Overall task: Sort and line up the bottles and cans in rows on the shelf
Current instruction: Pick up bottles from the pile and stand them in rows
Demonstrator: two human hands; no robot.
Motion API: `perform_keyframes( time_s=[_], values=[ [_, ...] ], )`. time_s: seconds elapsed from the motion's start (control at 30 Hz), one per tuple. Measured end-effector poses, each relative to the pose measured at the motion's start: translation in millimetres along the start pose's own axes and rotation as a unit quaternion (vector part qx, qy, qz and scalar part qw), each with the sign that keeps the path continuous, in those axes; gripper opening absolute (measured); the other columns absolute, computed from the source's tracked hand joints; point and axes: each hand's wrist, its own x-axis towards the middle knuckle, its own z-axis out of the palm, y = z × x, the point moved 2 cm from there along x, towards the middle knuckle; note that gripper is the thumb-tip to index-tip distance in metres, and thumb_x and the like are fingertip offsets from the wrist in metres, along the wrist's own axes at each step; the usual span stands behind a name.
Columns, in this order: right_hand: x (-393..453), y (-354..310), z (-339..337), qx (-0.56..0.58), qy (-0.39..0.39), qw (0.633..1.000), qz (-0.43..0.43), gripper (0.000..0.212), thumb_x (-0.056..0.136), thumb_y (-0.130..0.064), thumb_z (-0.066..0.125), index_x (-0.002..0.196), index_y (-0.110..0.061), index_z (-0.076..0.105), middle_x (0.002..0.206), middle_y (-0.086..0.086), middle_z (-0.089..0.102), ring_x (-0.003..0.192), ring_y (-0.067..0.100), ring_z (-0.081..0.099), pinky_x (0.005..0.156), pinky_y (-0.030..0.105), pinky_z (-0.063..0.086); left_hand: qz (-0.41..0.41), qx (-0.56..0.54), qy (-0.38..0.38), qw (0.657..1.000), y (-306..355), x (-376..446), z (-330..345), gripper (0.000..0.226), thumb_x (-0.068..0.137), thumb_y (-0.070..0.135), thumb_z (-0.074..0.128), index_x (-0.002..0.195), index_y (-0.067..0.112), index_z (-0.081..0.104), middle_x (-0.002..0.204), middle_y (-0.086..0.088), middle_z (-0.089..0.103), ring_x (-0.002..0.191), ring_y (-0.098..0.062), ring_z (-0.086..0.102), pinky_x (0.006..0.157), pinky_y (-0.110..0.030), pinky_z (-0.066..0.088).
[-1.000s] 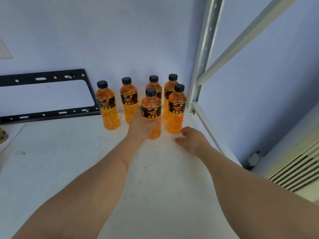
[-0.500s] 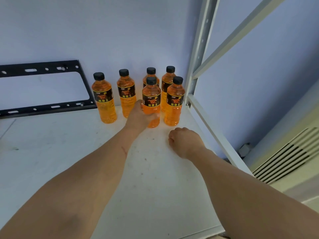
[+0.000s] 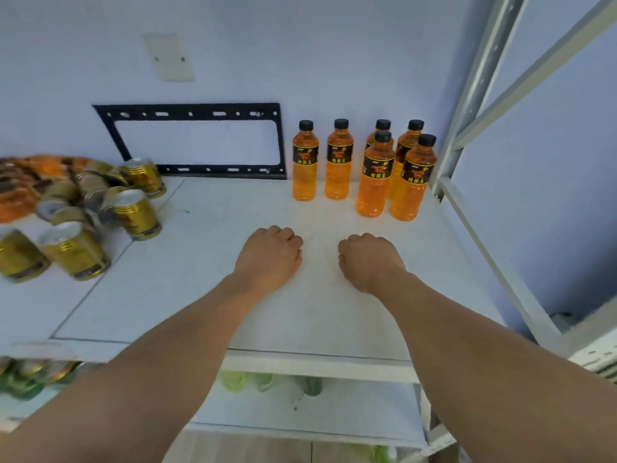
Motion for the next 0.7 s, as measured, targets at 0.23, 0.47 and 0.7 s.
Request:
perform_keyframes(
  time_s=[0.23,0.47,0.7],
  values=[
    [-29.3,-106.9,-12.3,0.01,0.035,0.994,-0.104,0.031,0.103,-0.024,0.031,0.12,-0.016,0.056,0.117,0.004,0.059,0.108,0.025,0.055,0.083,0.035,0.04,-0.032,0.042,0.042,0.998,-43.8,-110.1,-35.5,0.014,0.084,0.022,0.065,0.077,0.011,0.07,0.073,-0.005,0.064,0.064,-0.029,0.06,0.056,-0.035,0.046],
    [-18.6,-226.0,-45.8,0.005,0.065,0.981,-0.185,0.028,0.103,-0.021,0.034,0.118,-0.014,0.056,0.116,0.005,0.058,0.107,0.025,0.054,0.077,0.033,0.035,-0.095,0.077,0.059,0.991,-128.0,-200.5,-74.5,0.013,0.08,0.02,0.07,0.073,0.01,0.069,0.068,-0.005,0.061,0.061,-0.029,0.059,0.052,-0.034,0.046],
    [8.7,-375.4,-75.1,0.044,0.071,0.978,-0.19,0.02,0.098,-0.02,0.039,0.102,-0.021,0.058,0.107,0.005,0.064,0.094,0.025,0.057,0.066,0.034,0.038,-0.138,0.105,0.07,0.982,-251.0,-285.0,-100.1,0.016,0.085,0.025,0.063,0.076,0.013,0.068,0.073,-0.005,0.063,0.069,-0.029,0.061,0.058,-0.034,0.046]
  ],
)
